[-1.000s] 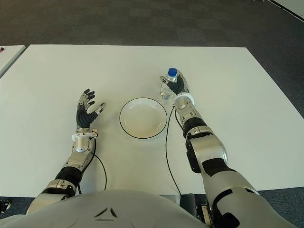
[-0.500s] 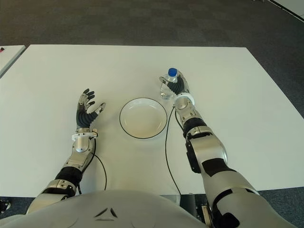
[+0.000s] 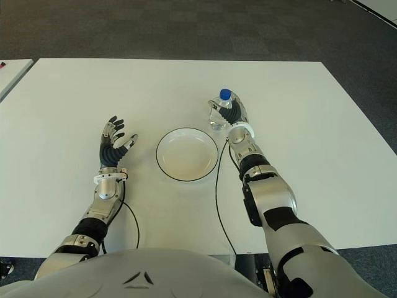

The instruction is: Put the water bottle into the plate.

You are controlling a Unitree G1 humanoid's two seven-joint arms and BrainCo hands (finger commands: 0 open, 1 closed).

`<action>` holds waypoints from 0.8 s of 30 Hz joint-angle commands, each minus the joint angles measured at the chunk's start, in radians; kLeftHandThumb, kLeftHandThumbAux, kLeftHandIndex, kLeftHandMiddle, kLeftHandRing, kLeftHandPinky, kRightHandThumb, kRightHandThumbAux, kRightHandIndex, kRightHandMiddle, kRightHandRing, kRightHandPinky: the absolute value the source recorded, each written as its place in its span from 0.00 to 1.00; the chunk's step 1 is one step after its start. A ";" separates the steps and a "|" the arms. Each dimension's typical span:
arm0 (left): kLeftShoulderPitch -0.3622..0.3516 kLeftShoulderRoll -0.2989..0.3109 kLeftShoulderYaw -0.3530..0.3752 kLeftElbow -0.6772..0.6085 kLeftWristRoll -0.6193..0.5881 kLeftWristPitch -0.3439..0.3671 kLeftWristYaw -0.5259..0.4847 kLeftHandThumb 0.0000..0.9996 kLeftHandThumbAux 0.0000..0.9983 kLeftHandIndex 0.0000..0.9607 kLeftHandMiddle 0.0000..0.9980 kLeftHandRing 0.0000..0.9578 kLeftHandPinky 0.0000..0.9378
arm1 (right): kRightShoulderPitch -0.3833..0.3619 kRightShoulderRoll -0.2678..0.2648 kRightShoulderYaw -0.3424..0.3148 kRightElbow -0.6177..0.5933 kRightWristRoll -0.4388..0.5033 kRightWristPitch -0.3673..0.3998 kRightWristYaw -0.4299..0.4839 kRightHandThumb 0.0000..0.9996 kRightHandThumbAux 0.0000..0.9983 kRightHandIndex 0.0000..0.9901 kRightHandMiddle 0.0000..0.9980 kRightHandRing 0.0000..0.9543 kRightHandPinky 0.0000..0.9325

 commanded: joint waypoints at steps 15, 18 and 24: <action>0.017 0.004 -0.001 0.029 0.024 -0.003 0.027 0.19 0.78 0.12 0.20 0.21 0.25 | 0.025 0.014 0.033 0.044 -0.018 0.007 -0.020 0.48 0.39 0.00 0.00 0.05 0.15; 0.016 0.003 0.000 0.031 0.022 -0.008 0.026 0.19 0.78 0.12 0.20 0.21 0.25 | 0.026 0.015 0.034 0.044 -0.017 0.007 -0.020 0.48 0.40 0.00 0.00 0.05 0.15; 0.015 0.003 0.002 0.033 0.019 -0.007 0.024 0.19 0.77 0.11 0.19 0.21 0.24 | 0.025 0.015 0.033 0.045 -0.014 0.013 -0.017 0.47 0.40 0.00 0.00 0.05 0.16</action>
